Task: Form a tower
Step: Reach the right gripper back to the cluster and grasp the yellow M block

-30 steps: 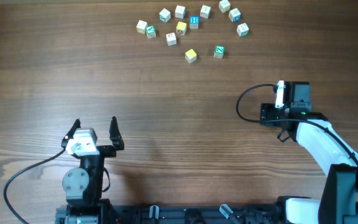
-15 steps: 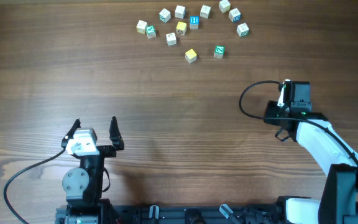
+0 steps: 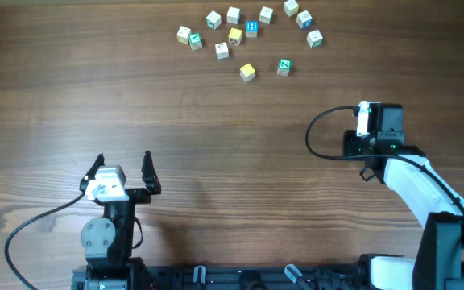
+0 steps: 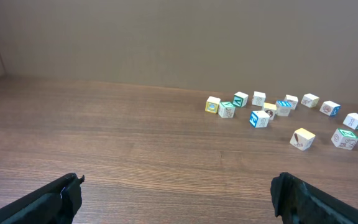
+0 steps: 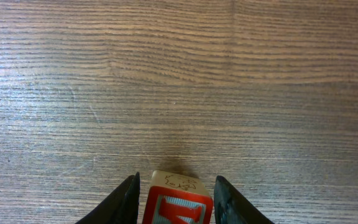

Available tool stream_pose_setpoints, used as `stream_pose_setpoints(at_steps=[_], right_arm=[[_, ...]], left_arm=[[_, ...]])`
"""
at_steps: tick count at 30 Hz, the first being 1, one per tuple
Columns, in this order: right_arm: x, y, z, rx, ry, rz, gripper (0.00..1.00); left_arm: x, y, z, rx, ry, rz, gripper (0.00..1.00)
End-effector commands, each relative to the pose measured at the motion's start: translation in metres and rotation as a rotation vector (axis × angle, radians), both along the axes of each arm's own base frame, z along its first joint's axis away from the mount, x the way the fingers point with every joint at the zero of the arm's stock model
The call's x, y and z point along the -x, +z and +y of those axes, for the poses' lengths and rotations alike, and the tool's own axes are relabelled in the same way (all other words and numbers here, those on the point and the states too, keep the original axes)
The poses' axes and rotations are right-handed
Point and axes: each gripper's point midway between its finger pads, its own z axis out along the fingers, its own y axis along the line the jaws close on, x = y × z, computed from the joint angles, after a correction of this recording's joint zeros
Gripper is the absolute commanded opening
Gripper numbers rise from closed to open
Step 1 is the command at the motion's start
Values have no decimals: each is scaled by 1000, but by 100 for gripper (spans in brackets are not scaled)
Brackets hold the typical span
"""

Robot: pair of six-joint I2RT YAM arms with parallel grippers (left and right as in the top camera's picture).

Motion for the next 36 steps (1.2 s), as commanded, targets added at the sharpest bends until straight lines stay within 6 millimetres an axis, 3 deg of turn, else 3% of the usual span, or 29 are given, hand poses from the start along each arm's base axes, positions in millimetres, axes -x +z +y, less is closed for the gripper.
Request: stream_pose_setpoints(at_steps=[1, 6, 12, 15, 16, 18, 20, 21, 22, 23, 25, 27, 30, 34, 36], right_arm=[[-10, 6, 2, -2, 26, -29, 37], [-10, 6, 15, -65, 67, -31, 34], [-12, 7, 14, -53, 86, -40, 35], [-29, 24, 14, -50, 84, -98, 53], [-40, 39, 13, -49, 83, -139, 59], [-67, 89, 13, -92, 26, -271, 65], [-92, 169, 34, -223, 68, -429, 79], [-98, 207, 46, -299, 96, -490, 91], [-101, 262, 60, -424, 103, -580, 100], [-100, 297, 67, -512, 98, -639, 100], [-95, 329, 71, -582, 91, -708, 100], [-99, 335, 74, -614, 90, -730, 100], [-109, 327, 100, -621, 178, -718, 99], [-144, 309, 125, -538, 165, -690, 100], [-164, 297, 149, -530, 182, -642, 100]], left_arm=[[0, -1, -2, -18, -13, 0, 100], [0, -1, -2, -18, -13, 0, 100], [0, -1, -2, -18, -13, 0, 100], [0, -1, -2, -18, -13, 0, 100], [0, -1, -2, -18, -13, 0, 100], [0, -1, -2, -18, -13, 0, 100], [0, -1, -2, -18, -13, 0, 100], [0, -1, -2, -18, -13, 0, 100], [0, -1, -2, -18, -13, 0, 100], [0, -1, -2, -18, -13, 0, 100], [0, -1, -2, -18, -13, 0, 100], [0, -1, -2, -18, -13, 0, 100], [0, -1, -2, -18, -13, 0, 100], [0, -1, -2, -18, -13, 0, 100], [0, -1, -2, -18, -13, 0, 100]])
